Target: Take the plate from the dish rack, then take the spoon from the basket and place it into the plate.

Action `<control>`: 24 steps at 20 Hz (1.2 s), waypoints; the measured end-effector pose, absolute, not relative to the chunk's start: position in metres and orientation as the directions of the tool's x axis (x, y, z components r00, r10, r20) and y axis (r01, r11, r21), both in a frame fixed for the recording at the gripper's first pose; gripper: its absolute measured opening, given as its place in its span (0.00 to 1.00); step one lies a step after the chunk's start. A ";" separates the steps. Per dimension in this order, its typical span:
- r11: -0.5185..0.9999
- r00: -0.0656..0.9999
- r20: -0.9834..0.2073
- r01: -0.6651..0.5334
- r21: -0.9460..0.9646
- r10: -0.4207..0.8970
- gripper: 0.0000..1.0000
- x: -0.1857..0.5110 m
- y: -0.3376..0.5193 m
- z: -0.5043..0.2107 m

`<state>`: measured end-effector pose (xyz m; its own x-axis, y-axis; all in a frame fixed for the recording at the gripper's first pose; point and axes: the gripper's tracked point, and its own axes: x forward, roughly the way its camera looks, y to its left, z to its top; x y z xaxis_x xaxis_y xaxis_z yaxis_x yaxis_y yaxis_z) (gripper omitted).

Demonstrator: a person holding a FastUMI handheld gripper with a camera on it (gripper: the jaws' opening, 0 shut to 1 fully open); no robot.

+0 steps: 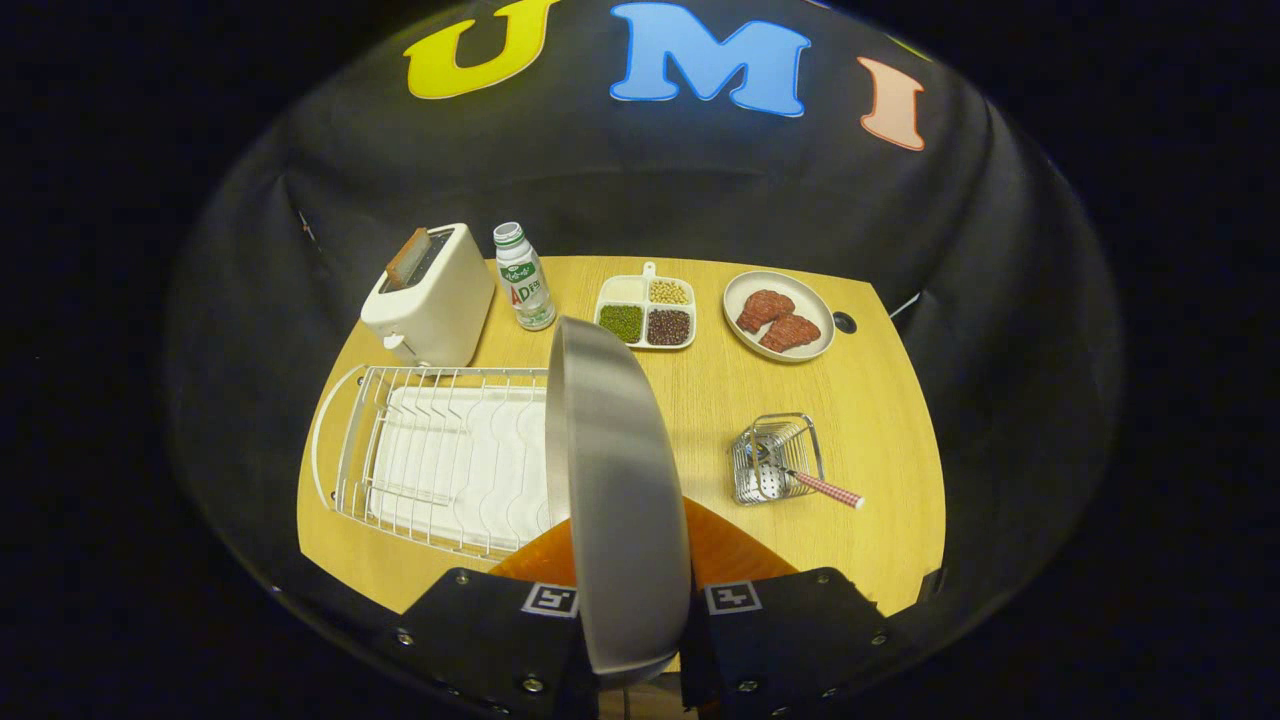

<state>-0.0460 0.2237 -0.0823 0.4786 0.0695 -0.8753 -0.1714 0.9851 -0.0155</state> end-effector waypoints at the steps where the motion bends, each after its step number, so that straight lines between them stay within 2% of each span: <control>1: 0.985 0.480 -0.872 -0.172 0.012 0.094 0.30 -0.053 0.215 -0.078; 6: 0.971 0.479 -0.856 -0.220 0.094 0.191 0.30 -0.092 0.167 -0.074; 10: 0.960 0.461 -0.849 -0.221 0.171 0.258 0.30 -0.123 0.131 -0.104; 18: 0.896 0.324 -0.843 -0.037 0.442 0.429 0.30 -0.175 0.122 -0.221; 21: 0.869 0.319 -0.819 -0.033 0.494 0.477 0.30 -0.176 0.123 -0.250; 24: 0.793 0.311 -0.748 -0.027 0.609 0.585 0.30 -0.176 0.138 -0.267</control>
<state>-0.1758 0.1385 -0.2671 0.3115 0.5855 -0.7485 -0.0270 0.7928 0.6089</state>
